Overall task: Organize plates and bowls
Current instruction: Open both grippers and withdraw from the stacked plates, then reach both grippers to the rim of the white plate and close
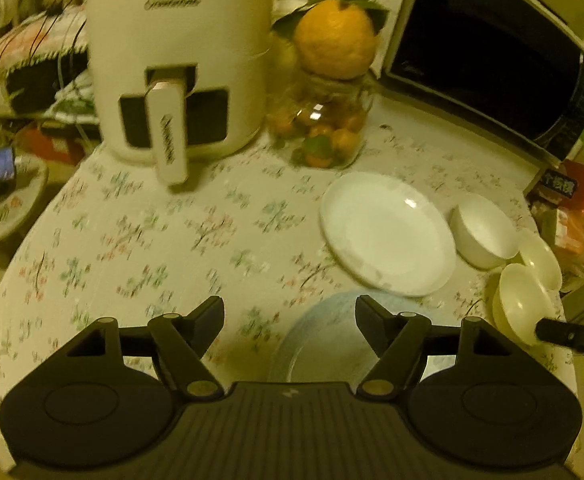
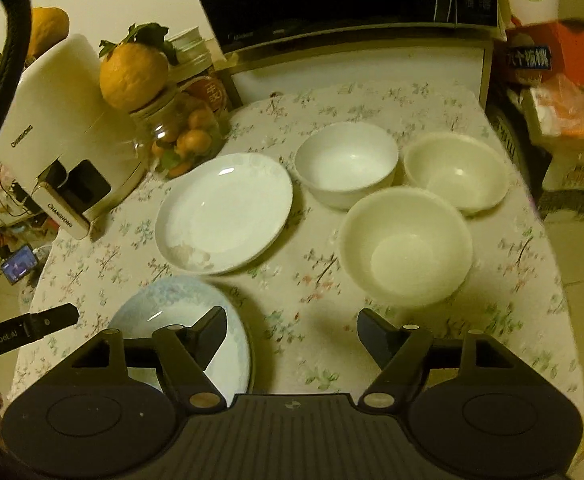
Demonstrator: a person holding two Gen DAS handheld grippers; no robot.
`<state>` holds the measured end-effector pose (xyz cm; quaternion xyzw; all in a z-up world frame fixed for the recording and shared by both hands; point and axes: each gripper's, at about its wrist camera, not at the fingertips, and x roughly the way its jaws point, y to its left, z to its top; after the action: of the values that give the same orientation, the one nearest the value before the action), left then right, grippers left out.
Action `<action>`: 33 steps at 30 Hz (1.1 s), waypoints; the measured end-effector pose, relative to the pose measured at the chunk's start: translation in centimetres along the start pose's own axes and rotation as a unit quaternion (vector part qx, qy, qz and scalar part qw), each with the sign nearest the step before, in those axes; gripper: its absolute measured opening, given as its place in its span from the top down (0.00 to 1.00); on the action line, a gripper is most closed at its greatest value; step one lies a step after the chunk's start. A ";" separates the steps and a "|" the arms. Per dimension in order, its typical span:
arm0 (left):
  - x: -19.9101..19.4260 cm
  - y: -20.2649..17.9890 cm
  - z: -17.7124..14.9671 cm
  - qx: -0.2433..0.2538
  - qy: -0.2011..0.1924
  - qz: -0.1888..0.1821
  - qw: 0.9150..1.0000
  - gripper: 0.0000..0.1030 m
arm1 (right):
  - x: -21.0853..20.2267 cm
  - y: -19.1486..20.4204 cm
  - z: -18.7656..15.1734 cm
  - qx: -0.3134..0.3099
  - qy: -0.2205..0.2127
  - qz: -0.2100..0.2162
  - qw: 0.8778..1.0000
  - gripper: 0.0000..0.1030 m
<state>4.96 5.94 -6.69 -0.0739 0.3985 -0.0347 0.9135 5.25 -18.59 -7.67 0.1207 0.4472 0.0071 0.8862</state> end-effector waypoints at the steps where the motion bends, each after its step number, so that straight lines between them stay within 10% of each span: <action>1: -0.1 -0.3 0.3 0.003 -0.003 -0.002 1.000 0.33 | -0.3 -0.1 0.4 -0.004 -0.008 -0.006 1.000 0.31; 12: 2.0 -4.2 4.6 0.019 0.015 -0.048 0.999 0.33 | -1.9 -3.5 5.1 0.025 -0.045 -0.023 0.998 0.28; 21: 6.7 -4.0 5.6 0.003 0.049 -0.035 0.998 0.36 | 4.7 -0.6 7.8 -0.008 0.047 0.056 0.997 0.29; 33: 10.2 -4.1 5.8 0.005 0.062 -0.001 0.998 0.42 | 9.6 3.0 7.8 -0.003 0.067 0.057 0.996 0.38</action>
<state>16.12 1.30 -9.56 -0.0677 0.4539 -0.0424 0.8875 17.48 -16.14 -10.19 0.1425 0.4977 0.0671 0.8529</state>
